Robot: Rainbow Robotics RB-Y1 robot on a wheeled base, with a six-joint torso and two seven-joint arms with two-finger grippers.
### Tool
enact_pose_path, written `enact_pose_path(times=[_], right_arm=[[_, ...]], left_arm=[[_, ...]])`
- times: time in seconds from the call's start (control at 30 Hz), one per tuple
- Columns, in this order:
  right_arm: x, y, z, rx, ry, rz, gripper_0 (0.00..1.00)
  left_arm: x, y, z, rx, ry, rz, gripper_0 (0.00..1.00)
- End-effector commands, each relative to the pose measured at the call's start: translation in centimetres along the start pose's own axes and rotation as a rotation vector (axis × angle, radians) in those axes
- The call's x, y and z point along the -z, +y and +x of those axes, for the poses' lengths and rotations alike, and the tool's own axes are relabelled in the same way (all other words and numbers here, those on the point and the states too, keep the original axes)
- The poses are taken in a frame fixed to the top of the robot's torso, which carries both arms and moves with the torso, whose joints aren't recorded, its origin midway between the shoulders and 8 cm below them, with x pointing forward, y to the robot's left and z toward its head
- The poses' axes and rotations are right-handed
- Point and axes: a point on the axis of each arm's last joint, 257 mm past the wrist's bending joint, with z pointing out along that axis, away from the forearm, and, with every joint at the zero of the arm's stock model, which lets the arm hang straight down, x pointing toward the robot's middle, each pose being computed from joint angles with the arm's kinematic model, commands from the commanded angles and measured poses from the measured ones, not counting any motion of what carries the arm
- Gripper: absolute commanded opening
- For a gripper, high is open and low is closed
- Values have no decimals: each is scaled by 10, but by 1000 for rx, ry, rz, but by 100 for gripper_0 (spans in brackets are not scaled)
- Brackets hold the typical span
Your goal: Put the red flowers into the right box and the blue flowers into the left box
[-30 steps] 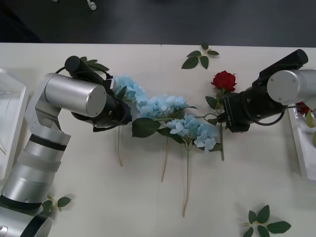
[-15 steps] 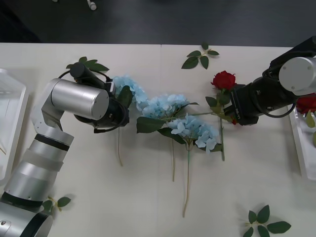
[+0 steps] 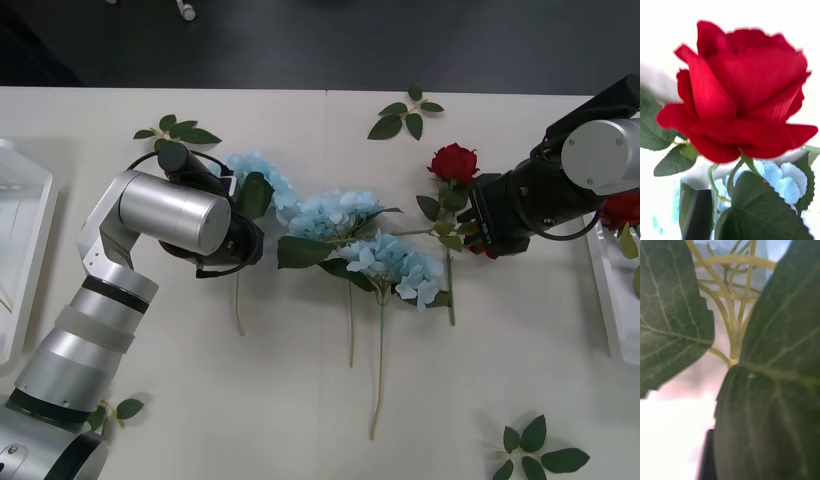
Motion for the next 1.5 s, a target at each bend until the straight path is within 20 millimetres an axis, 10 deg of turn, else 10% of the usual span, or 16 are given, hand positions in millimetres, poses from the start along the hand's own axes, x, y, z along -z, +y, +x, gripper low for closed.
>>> enact_pose_path(times=[0.03,0.37,0.6,1.0,1.5], right_arm=[[15,15,2,110,-17,-27,84],[15,9,2,131,-17,-1,84],[18,15,9,153,-8,-12,84],[5,40,34,149,-7,24,84],[-58,32,53,191,-76,59,84]], left_arm=[[9,-7,-18,-56,-40,5,0],[28,-3,-30,-56,-69,8,0],[95,36,-35,26,-173,7,0],[198,147,-20,285,-417,-71,0],[255,313,13,480,-479,-342,0]])
